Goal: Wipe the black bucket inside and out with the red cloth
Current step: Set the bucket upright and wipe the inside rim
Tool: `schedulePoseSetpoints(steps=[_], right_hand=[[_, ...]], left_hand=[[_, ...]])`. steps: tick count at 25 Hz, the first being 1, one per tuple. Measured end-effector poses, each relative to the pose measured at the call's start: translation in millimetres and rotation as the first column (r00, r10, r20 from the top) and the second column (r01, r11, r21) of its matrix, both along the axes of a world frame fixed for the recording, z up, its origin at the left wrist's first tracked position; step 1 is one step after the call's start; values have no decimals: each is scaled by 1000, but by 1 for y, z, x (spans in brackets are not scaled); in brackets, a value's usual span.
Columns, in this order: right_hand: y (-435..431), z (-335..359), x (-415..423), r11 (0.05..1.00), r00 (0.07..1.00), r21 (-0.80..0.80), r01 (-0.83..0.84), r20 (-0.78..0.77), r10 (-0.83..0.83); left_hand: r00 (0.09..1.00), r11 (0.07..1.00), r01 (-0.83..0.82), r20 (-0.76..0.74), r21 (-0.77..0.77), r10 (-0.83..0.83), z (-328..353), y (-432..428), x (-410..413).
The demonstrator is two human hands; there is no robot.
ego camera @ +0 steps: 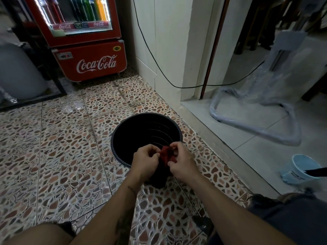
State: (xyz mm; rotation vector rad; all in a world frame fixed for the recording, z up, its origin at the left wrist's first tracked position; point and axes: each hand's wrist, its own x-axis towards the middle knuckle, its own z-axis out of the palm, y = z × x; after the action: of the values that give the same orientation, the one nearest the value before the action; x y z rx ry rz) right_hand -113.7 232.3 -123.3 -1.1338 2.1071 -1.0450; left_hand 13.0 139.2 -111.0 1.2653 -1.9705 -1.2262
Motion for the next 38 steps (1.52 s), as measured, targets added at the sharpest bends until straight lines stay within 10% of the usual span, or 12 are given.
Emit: schedulePoseSetpoints(steps=[13, 18, 24, 38], right_hand=[[-30, 35, -39, 987, 985, 115, -113, 139, 97], [-31, 18, -33, 980, 959, 199, -31, -270, 85], [3, -11, -19, 911, 692, 339, -234, -600, 401], [-34, 23, -36, 950, 674, 151, -274, -674, 302]], left_hand=[[999, 998, 51, 17, -47, -50, 7, -6, 15], [979, 991, -2, 200, -136, 29, -7, -7, 18], [778, 838, 426, 612, -342, -145, -24, 13, 17], [999, 988, -35, -15, -149, 33, -16, 9, 4]])
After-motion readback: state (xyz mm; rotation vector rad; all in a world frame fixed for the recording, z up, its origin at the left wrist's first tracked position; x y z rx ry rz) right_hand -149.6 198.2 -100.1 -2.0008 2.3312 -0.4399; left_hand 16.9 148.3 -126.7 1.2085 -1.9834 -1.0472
